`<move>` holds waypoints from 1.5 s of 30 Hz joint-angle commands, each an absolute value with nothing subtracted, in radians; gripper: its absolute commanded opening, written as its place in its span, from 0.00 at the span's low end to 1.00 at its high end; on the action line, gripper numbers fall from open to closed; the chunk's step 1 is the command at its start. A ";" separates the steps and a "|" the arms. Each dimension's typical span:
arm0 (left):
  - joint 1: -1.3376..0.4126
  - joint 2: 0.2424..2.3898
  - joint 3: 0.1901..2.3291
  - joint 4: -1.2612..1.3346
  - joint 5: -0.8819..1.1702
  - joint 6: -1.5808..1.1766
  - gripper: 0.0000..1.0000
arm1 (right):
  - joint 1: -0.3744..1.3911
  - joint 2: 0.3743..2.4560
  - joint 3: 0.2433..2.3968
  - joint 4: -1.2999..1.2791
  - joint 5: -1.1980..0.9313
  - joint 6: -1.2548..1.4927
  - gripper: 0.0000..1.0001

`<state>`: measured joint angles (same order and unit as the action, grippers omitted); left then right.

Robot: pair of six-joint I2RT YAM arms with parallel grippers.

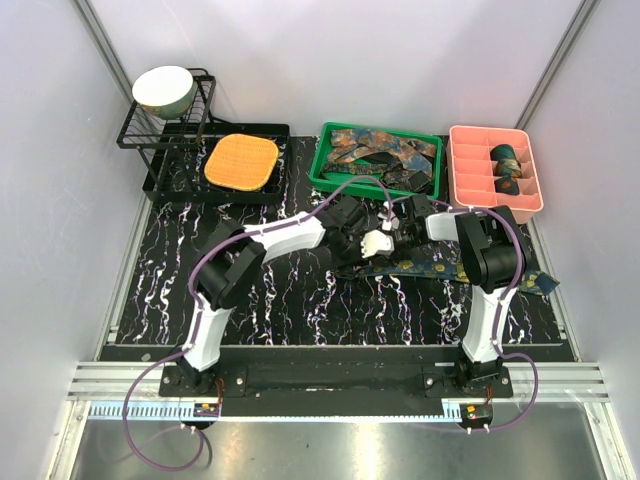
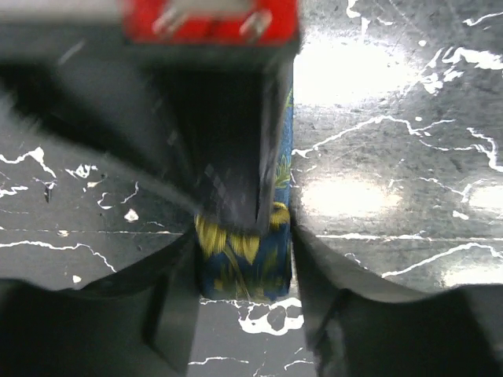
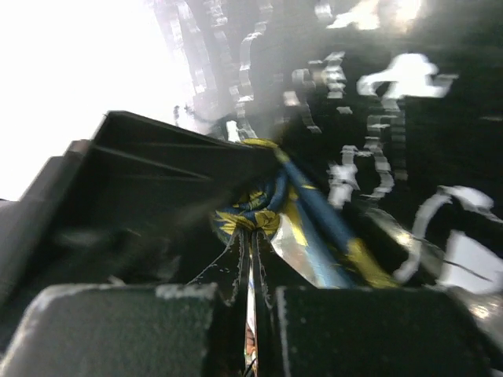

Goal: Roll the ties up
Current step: Roll the tie at the center of the board.

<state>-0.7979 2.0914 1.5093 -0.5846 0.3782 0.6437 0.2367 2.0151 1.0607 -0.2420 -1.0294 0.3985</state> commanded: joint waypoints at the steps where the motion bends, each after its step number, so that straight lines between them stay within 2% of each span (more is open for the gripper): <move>1: -0.724 2.106 1.395 -0.562 0.530 0.595 0.57 | 0.242 2.046 1.094 -0.317 -0.833 0.337 0.00; 8: -0.658 2.025 1.206 -0.127 0.699 0.486 0.70 | 0.242 2.068 1.127 -0.411 -0.736 0.293 0.00; 14: -0.646 1.990 1.069 0.249 0.749 0.338 0.71 | 0.242 2.083 1.152 -0.474 -0.674 0.265 0.00; 20: -0.649 2.011 1.014 0.432 0.808 0.264 0.68 | 0.242 2.111 1.170 -0.512 -0.655 0.241 0.00; 22: -0.656 2.019 1.011 0.448 0.813 0.264 0.64 | 0.242 2.111 1.170 -0.515 -0.655 0.238 0.00; 25: -0.673 2.020 1.025 0.402 0.782 0.302 0.48 | 0.242 2.115 1.173 -0.523 -0.657 0.230 0.00; 26: -0.681 2.019 1.034 0.331 0.764 0.351 0.39 | 0.242 2.114 1.175 -0.525 -0.658 0.230 0.00; 30: -0.695 1.990 1.069 0.128 0.675 0.468 0.28 | 0.242 2.097 1.192 -0.546 -0.681 0.201 0.00; 33: -0.703 1.974 1.083 -0.038 0.589 0.552 0.25 | 0.227 2.082 1.219 -0.581 -0.692 0.177 0.00; 36: -0.721 1.989 1.118 -0.185 0.506 0.606 0.24 | 0.181 2.051 1.269 -0.653 -0.762 0.152 0.09; 37: -0.729 1.991 1.120 -0.216 0.490 0.614 0.24 | 0.170 2.039 1.278 -0.670 -0.805 0.150 0.19; 40: -0.752 2.011 1.137 -0.265 0.433 0.595 0.25 | 0.144 2.005 1.282 -0.712 -0.879 0.138 0.36; 44: -0.768 2.040 1.180 -0.298 0.396 0.560 0.26 | 0.144 1.970 1.243 -0.672 -0.956 0.167 0.55; 45: -0.772 2.045 1.187 -0.302 0.376 0.555 0.26 | 0.144 1.967 1.215 -0.648 -0.972 0.204 0.57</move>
